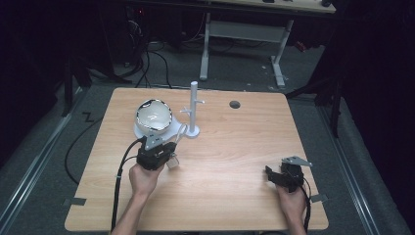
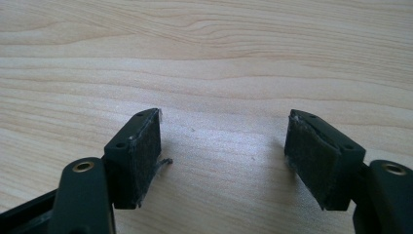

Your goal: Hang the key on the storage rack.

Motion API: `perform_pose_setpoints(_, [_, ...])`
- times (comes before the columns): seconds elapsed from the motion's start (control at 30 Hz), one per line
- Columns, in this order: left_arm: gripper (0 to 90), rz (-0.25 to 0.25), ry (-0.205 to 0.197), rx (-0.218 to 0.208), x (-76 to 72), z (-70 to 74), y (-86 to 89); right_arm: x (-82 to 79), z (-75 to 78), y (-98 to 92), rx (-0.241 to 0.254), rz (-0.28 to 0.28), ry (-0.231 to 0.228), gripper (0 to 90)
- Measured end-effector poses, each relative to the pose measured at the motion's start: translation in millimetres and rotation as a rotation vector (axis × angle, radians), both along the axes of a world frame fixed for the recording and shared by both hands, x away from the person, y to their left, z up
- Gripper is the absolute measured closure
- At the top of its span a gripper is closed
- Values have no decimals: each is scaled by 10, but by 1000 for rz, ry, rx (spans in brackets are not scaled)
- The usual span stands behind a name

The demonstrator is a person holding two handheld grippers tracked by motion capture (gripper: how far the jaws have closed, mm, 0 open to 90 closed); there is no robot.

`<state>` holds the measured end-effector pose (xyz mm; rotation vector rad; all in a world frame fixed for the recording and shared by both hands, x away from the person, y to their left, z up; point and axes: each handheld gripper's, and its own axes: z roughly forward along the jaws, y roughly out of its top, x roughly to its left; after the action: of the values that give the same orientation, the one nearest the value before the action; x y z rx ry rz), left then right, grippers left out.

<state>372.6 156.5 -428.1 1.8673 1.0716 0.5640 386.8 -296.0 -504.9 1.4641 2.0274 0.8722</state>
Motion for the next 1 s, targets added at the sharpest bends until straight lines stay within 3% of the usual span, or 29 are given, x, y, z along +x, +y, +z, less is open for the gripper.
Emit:
perform_pose_setpoints(0.33, [820,-14,-32,-31,-6,139,-14,0,0,0,0,0,0,296])
perform_pose_setpoints(1.0, [820,-42,-94,-20,32,504,-133,-1,0,-1,2,6,1,294])
